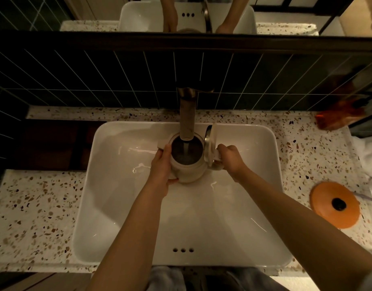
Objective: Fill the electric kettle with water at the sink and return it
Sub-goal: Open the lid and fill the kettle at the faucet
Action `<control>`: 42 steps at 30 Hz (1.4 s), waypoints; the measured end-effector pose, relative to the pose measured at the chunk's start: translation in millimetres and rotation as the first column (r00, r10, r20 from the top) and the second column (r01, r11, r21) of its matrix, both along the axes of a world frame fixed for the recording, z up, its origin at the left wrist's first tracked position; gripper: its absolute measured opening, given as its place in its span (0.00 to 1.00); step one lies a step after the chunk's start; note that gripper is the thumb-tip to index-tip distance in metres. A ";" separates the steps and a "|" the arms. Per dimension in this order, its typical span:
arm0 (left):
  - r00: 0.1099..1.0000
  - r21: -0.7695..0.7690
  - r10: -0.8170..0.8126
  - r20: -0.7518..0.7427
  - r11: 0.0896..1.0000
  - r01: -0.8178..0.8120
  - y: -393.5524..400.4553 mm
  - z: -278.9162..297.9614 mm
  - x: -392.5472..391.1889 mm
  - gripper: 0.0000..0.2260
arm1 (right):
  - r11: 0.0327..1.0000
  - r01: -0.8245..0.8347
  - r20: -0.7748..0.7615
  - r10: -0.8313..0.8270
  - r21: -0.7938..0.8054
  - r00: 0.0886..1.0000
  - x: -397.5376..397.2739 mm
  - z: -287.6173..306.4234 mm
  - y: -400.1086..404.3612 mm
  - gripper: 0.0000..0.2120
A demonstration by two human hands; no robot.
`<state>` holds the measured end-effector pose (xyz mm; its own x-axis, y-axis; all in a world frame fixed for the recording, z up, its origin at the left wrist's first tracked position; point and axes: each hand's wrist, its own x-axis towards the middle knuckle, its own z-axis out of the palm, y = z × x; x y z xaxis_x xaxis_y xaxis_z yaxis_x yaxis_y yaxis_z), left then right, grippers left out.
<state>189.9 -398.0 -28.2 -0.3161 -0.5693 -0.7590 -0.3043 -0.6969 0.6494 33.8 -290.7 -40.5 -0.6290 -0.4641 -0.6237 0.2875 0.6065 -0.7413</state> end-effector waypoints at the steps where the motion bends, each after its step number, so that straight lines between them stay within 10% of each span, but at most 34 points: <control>1: 1.000 0.000 0.001 0.004 1.000 -0.001 -0.5 0.3 -0.3 0.22 | 1.000 -0.008 0.001 0.008 0.004 1.000 -0.8 -1.7 -0.3 0.16; 35: 0.995 -0.113 -0.096 0.028 0.989 0.099 -12.2 9.7 9.9 0.23 | 0.998 0.061 -0.072 -0.060 0.014 0.996 -0.5 -8.4 -3.3 0.14; 38: 0.972 -0.659 -0.113 0.206 0.718 0.223 -21.6 15.0 10.5 0.22 | 0.997 0.077 -0.076 -0.076 0.012 0.994 -1.6 -10.8 -5.2 0.14; 42: 0.928 -0.868 -0.261 0.266 0.354 0.348 -44.5 32.6 -4.2 0.18 | 0.998 0.069 -0.079 -0.069 0.002 0.995 -2.1 -8.9 -5.6 0.15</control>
